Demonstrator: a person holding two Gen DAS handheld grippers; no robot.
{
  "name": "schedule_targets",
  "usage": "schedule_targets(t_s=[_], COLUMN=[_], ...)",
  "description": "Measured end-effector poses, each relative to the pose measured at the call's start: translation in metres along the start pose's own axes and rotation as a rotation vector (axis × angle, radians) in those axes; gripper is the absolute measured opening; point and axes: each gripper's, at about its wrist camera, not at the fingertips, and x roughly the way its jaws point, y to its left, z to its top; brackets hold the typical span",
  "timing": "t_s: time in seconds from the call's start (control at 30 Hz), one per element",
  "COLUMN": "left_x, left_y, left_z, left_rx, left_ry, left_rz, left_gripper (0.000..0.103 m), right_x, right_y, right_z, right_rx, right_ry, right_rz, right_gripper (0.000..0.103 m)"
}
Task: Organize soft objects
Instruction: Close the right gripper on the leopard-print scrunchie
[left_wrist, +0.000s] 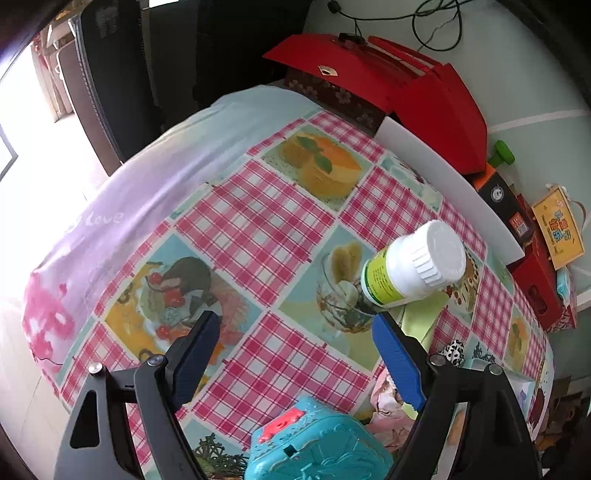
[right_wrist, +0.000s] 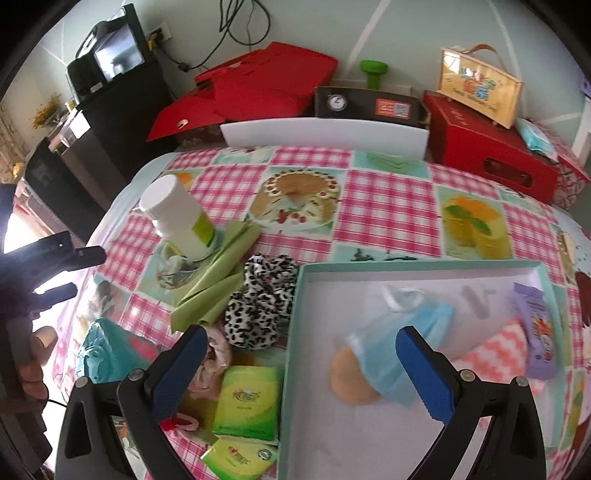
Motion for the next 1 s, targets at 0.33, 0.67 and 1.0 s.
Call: schedule_targets(t_s=[0.33,0.67,1.0], left_x=[0.017,0.032,0.045], left_y=[-0.030,-0.074,-0.085], left_z=[-0.009,-0.022,-0.027], left_rx=[0.094,0.215,0.231], left_ry=[0.065,0.130,0.161], left_rz=[-0.055,-0.102,-0.100], left_gripper=[0.085,0.085,0.085], right_x=[0.017,0.023,0.032], right_y=[-0.006,0.005,0.020], right_z=[0.011,0.011,0.008], right_rx=[-0.004,-0.059,-0.115], right_ry=[0.007,0.001,0.024], right_rz=[0.058,0.097,0.124], right_gripper=[0.095,0.075,0.063])
